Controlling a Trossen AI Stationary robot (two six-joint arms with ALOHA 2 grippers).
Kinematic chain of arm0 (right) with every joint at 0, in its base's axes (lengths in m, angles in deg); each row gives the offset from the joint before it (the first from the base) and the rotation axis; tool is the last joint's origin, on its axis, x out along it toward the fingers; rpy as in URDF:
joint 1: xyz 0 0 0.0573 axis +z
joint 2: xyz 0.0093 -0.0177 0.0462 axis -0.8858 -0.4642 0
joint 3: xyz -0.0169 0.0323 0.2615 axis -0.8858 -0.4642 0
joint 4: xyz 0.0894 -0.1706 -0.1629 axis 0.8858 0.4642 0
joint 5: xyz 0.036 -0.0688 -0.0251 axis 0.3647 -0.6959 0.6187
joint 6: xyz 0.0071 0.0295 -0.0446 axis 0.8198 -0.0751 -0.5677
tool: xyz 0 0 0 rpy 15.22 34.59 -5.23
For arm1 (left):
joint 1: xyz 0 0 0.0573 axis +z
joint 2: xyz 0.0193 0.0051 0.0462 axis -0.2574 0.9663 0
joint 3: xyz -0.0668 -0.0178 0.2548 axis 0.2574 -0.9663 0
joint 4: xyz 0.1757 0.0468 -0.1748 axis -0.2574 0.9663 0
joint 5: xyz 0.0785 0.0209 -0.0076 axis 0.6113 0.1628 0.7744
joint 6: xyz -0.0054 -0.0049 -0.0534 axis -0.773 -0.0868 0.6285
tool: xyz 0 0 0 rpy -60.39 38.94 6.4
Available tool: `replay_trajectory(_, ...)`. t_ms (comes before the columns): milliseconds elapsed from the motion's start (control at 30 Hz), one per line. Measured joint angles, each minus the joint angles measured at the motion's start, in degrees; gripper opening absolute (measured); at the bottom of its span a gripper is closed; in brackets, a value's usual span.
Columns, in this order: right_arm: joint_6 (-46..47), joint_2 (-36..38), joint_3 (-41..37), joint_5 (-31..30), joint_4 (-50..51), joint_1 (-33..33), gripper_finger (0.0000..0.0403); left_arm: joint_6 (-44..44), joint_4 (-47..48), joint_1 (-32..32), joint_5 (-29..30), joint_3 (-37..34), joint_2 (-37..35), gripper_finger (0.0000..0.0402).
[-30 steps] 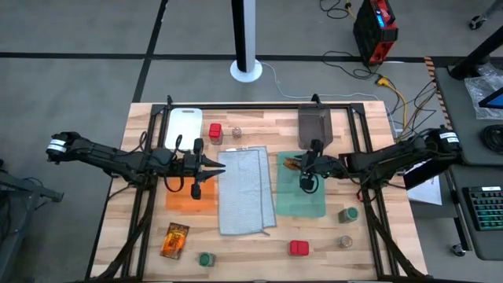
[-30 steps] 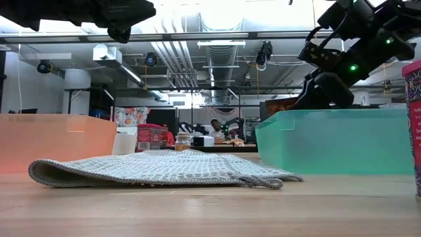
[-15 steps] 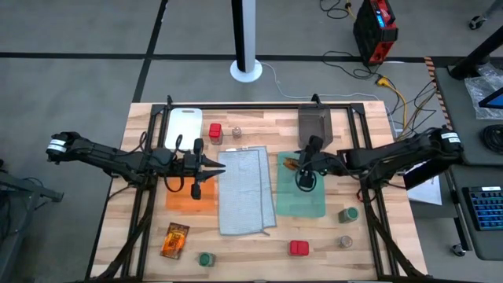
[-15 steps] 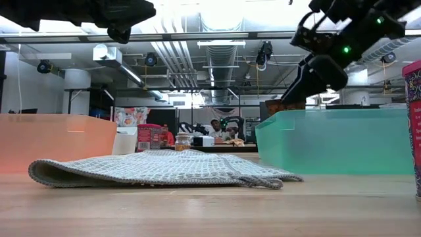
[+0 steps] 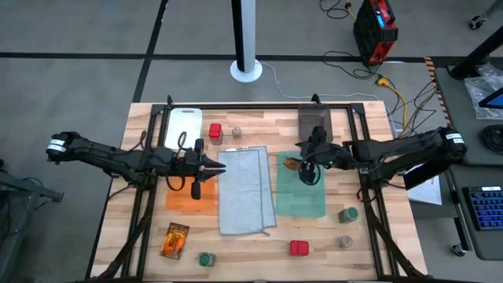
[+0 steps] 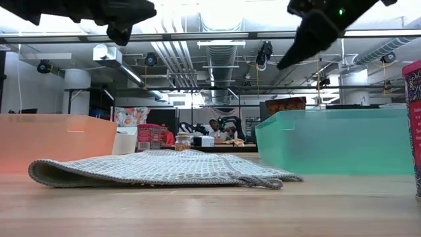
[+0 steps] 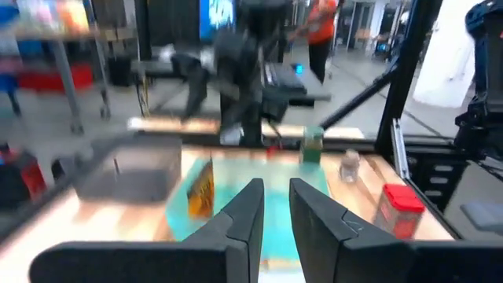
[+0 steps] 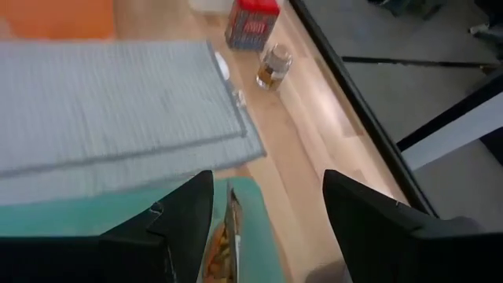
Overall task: Sort spices by type
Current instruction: Put the bottom red seasoning can into the orange bin
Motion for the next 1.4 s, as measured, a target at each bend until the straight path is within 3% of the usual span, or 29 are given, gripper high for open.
replay_trajectory(200,-0.2,1.5,2.9,0.0,-0.2,0.0,0.0222,9.6,24.9,0.0,5.0,11.9,2.9,0.0048)
replay_trajectory(467,-1.6,1.2,3.0,-0.1,0.0,0.0,0.022,22.5,52.0,-4.4,3.8,27.4,11.6,0.0048)
replay_trajectory(667,-3.6,0.8,2.7,-0.1,0.3,-0.2,0.0222,27.7,61.6,-12.3,-0.3,38.9,19.0,0.0048)
replay_trajectory(900,-2.1,0.8,3.1,0.0,0.5,0.1,0.0228,26.9,71.6,-17.3,3.9,49.9,26.5,0.0048)
replay_trajectory(1233,7.4,-0.6,12.1,3.4,14.0,6.8,0.022,34.6,80.9,-20.8,-3.4,53.7,32.1,0.0048)
replay_trajectory(1400,10.7,-2.5,14.8,3.2,14.8,12.2,0.0204,34.2,80.8,-22.2,-0.1,53.9,32.8,0.0048)
